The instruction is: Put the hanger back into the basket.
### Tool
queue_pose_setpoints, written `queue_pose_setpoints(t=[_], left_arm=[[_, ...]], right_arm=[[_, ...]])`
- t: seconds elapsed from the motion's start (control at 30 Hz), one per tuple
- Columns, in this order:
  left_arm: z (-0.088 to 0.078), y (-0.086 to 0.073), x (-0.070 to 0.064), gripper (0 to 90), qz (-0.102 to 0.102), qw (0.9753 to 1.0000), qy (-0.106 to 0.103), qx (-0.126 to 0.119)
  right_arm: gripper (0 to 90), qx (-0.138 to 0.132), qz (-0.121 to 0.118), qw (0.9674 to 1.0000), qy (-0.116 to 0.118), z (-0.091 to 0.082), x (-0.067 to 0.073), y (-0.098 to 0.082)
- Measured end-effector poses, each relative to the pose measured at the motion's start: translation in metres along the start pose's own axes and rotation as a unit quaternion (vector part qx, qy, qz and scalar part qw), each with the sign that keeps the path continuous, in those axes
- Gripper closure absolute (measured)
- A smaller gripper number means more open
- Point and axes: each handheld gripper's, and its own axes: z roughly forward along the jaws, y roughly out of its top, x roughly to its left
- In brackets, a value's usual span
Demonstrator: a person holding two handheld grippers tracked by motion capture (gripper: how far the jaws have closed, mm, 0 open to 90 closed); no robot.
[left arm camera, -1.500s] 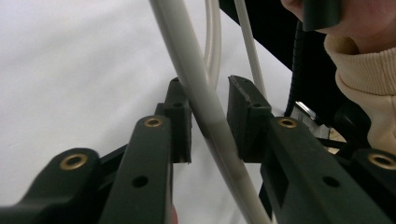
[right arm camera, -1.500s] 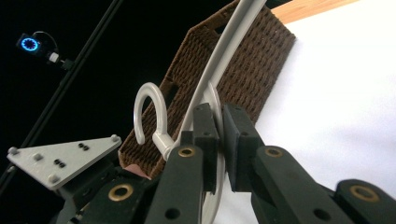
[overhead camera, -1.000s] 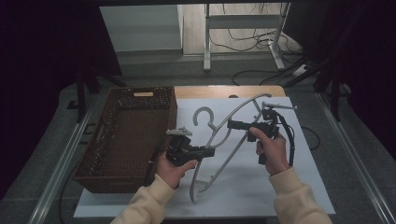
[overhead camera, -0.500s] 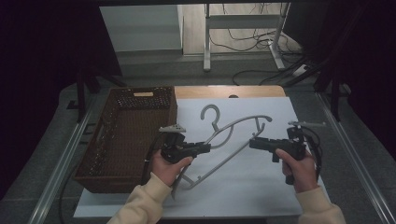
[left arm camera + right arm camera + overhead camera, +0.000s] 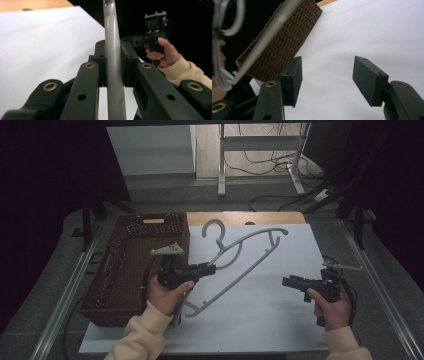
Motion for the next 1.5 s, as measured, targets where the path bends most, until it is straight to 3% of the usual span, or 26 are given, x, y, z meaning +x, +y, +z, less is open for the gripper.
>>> queue_pose_setpoints(t=[0.1,0.23,0.33,0.53,0.57,0.67,0.7,0.8,0.83,1.07,1.1,1.13,1.17,1.37,1.5], left_arm=[[-0.019,0.005,0.002,78.5,0.002,0.9998,0.007,-0.018],[-0.051,0.012,0.013,78.5,-0.004,0.9987,0.018,-0.047],[-0.065,0.014,0.021,78.5,-0.004,0.9980,0.028,-0.056],[-0.087,0.013,0.037,78.5,-0.004,0.9966,0.054,-0.062],[-0.095,0.012,0.044,78.5,0.001,0.9954,0.070,-0.066],[-0.103,0.012,0.049,78.5,0.004,0.9942,0.086,-0.065],[-0.110,0.011,0.053,78.5,0.017,0.9925,0.103,-0.064],[-0.118,0.010,0.057,78.6,0.024,0.9908,0.116,-0.066],[-0.125,0.009,0.061,78.6,0.027,0.9887,0.129,-0.072],[-0.144,0.006,0.075,78.5,0.021,0.9844,0.153,-0.084],[-0.150,0.006,0.078,78.6,0.027,0.9820,0.166,-0.086],[-0.150,0.006,0.078,78.6,0.027,0.9820,0.166,-0.086],[-0.157,0.004,0.083,78.5,0.029,0.9799,0.177,-0.087],[-0.171,-0.001,0.098,78.5,0.034,0.9765,0.200,-0.073],[-0.174,-0.005,0.108,78.5,0.023,0.9761,0.205,-0.069]], right_arm=[[40.3,0.006,0.005,1.0000,-0.006,0.002,-0.004,-0.001],[37.5,0.038,-0.011,0.9989,-0.026,0.010,-0.005,-0.003],[36.0,0.056,-0.027,0.9971,-0.042,0.014,-0.004,-0.004],[33.1,0.062,-0.046,0.9957,-0.052,0.015,-0.004,-0.004],[32.8,0.061,-0.050,0.9955,-0.053,0.015,-0.005,-0.004],[31.8,0.067,-0.047,0.9952,-0.054,0.015,-0.005,-0.004],[31.3,0.071,-0.048,0.9948,-0.055,0.016,-0.006,-0.004],[31.2,0.080,-0.050,0.9940,-0.055,0.019,-0.006,-0.005],[31.3,0.083,-0.052,0.9936,-0.055,0.020,-0.006,-0.005],[30.7,0.088,-0.053,0.9934,-0.051,0.021,-0.005,-0.006],[30.4,0.086,-0.056,0.9934,-0.051,0.020,-0.005,-0.005],[30.4,0.086,-0.056,0.9934,-0.051,0.020,-0.005,-0.005],[28.3,0.083,-0.058,0.9936,-0.050,0.020,-0.005,-0.005],[18.8,0.074,-0.080,0.9920,-0.064,0.021,-0.002,-0.003],[13.5,0.081,-0.083,0.9900,-0.080,0.023,-0.002,-0.004]])
